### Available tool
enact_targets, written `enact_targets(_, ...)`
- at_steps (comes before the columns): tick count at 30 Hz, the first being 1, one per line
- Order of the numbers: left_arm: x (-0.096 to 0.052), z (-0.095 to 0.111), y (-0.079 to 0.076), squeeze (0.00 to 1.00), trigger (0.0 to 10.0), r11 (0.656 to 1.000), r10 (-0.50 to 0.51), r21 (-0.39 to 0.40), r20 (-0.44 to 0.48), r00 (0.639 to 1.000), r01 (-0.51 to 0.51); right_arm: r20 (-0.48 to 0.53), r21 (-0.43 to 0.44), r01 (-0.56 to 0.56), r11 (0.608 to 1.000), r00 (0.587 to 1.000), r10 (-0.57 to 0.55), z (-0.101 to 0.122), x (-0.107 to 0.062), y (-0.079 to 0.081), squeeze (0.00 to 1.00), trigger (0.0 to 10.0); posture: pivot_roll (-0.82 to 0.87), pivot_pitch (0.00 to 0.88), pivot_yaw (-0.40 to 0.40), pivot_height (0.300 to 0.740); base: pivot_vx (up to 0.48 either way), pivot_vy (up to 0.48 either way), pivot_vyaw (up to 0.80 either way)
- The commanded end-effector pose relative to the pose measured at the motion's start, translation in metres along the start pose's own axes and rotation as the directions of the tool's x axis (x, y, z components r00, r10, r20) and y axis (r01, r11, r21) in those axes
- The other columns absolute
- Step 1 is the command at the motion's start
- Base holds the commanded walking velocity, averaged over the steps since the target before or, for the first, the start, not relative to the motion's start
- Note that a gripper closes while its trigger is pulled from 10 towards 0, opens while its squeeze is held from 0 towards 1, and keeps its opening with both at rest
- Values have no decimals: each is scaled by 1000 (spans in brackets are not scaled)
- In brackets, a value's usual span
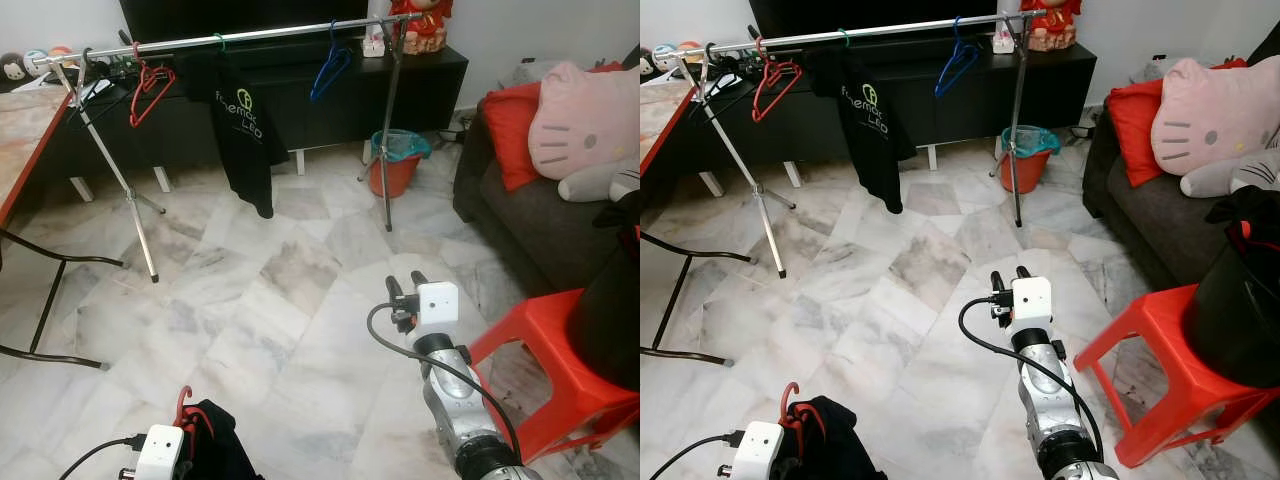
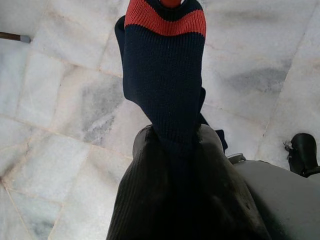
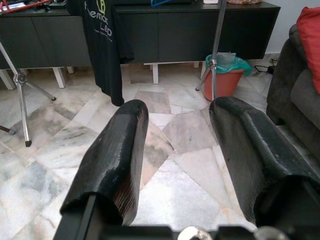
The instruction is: Hang hanger
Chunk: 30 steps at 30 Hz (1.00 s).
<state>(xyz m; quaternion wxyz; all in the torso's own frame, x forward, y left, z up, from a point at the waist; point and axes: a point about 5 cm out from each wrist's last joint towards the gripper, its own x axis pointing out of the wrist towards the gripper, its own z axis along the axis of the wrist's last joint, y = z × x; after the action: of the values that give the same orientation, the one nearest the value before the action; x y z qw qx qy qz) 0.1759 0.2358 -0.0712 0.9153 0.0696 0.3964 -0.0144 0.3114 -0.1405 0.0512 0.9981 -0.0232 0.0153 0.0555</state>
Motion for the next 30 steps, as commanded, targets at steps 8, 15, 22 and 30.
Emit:
enact_targets(8, 1, 3, -3, 0, 10000, 1000, -2, 3, 19, 1000, 2, 23, 10, -7, 1000, 1000, 7, 6, 3, 3, 0, 0, 6, 17, 11, 740, 0, 0, 0)
enact_targets(15, 1, 2, -3, 0, 10000, 1000, 1, -1, 12, 1000, -1, 27, 14, -11, 1000, 1000, 10, 7, 3, 3, 0, 0, 7, 23, 9, 740, 0, 0, 0)
enact_targets(22, 0, 0, -1, 0, 10000, 1000, 4, -3, 4, 1000, -4, 23, 16, -16, 1000, 1000, 16, 6, 3, 5, 0, 0, 8, 27, 9, 740, 0, 0, 0)
enact_targets(30, 0, -1, -1, 0, 10000, 1000, 5, -4, -1, 1000, -5, 26, 11, -23, 1000, 999, 22, 7, 3, 7, 0, 0, 10, 29, 9, 740, 0, 0, 0)
